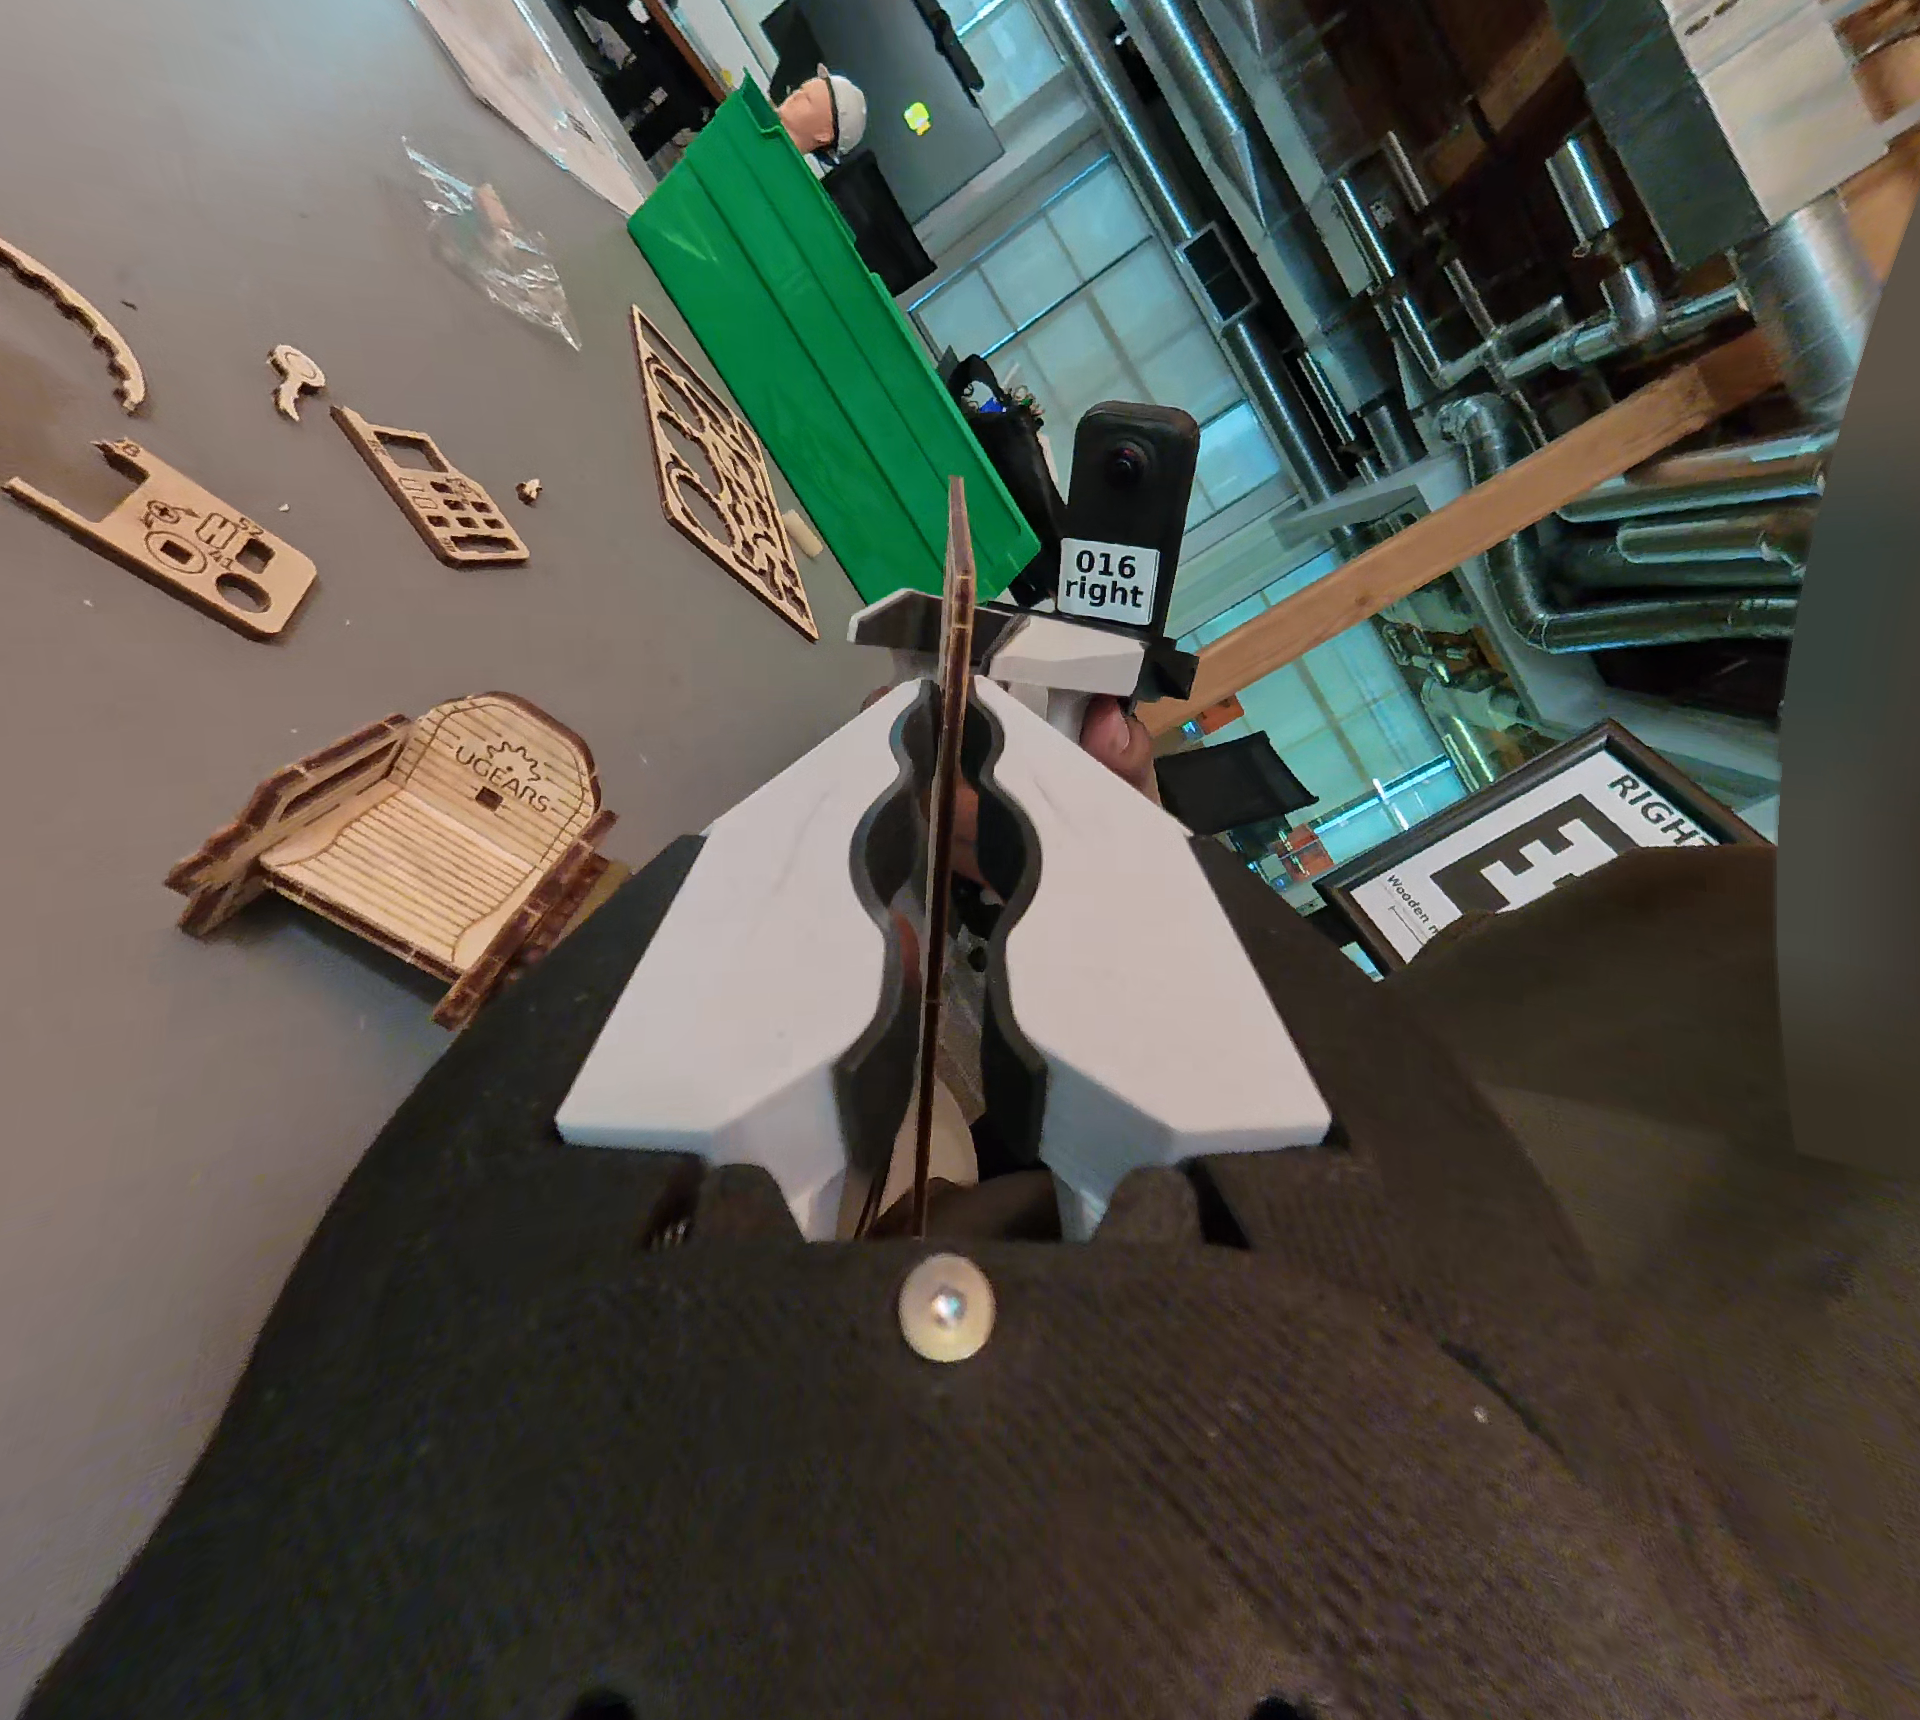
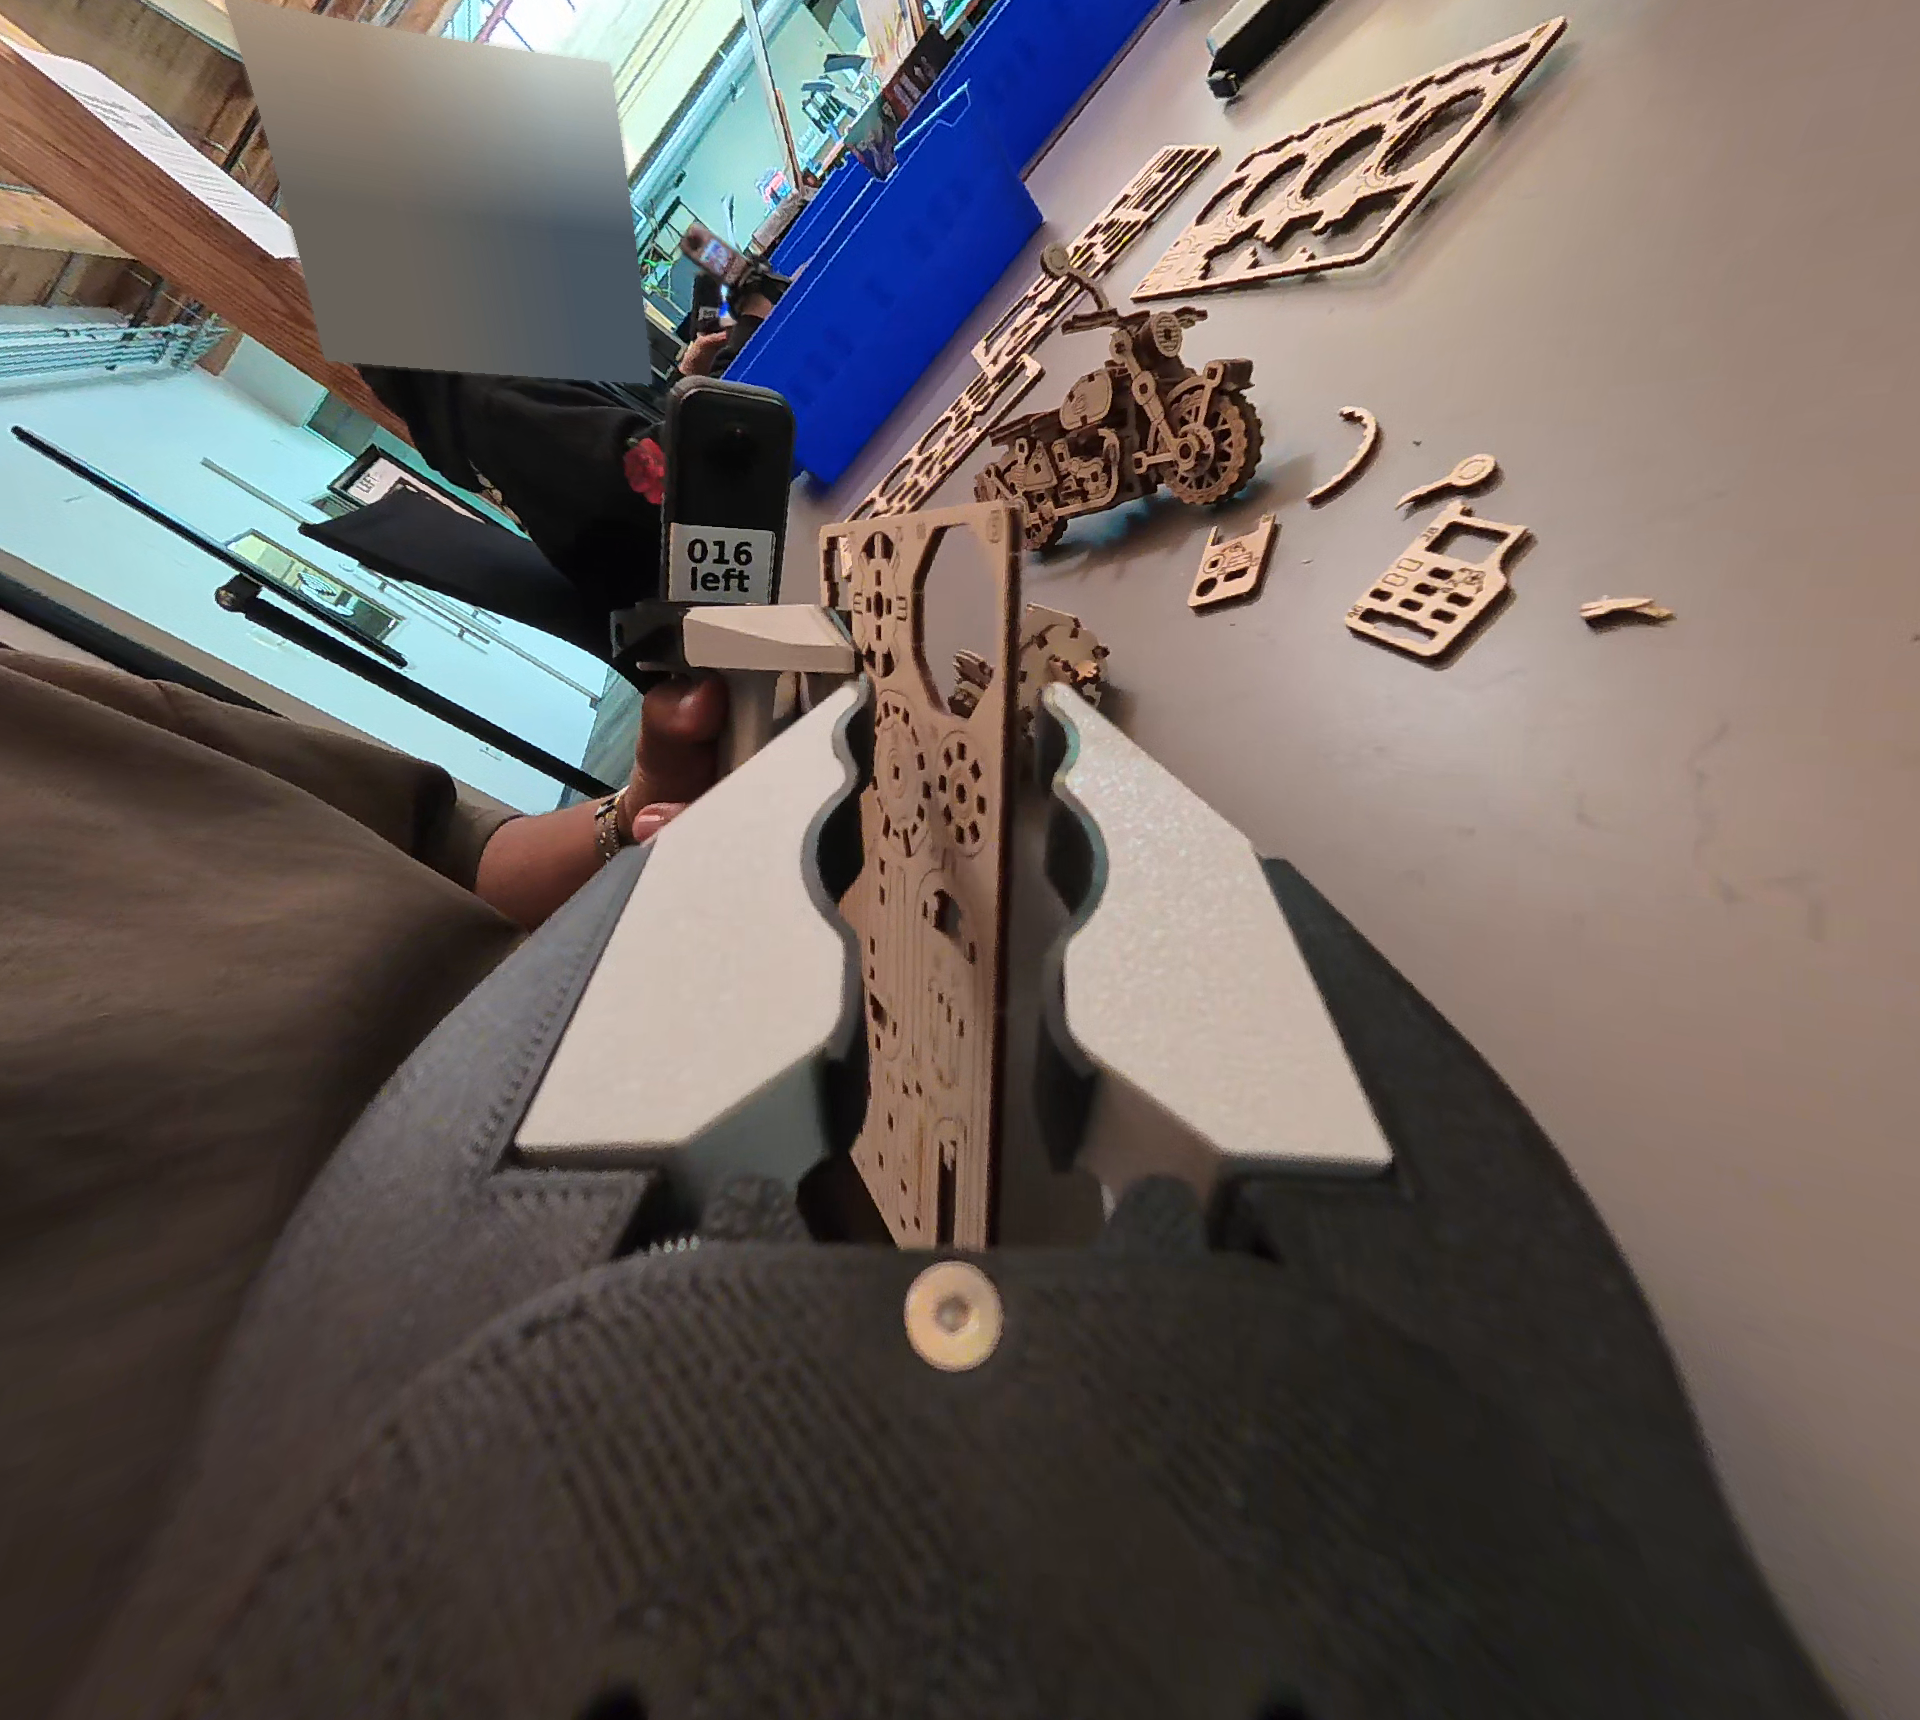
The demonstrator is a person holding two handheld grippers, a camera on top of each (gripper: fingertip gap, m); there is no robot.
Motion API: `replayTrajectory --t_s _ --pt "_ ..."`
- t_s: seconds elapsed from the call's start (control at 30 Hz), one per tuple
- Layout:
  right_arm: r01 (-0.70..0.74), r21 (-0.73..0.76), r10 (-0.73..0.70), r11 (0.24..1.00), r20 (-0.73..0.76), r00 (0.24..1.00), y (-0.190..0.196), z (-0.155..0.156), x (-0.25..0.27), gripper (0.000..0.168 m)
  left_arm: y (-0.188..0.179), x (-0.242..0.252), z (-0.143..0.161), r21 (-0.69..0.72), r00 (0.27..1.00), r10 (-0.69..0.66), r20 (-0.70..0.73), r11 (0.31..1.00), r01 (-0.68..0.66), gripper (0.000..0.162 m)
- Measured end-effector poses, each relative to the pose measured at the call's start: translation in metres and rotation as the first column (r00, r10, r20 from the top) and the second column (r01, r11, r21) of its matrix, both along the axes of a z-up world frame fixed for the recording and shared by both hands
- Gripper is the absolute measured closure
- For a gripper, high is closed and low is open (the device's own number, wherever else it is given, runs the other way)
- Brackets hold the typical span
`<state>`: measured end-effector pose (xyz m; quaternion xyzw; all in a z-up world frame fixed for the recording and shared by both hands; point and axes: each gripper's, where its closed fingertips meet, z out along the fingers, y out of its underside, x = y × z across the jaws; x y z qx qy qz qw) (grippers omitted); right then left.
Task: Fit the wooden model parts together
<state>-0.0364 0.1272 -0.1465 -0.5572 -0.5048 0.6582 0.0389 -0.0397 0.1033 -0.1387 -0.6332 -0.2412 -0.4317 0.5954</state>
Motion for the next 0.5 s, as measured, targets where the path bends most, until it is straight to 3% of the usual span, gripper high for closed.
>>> replayTrajectory --t_s 0.5 --pt "-0.016 -0.005 0.016 1.0 -0.012 1.0 -0.006 0.001 -0.002 0.144 0.004 0.01 -0.003 -0.021 0.999 -0.052 -0.015 0.998 0.052 0.162"
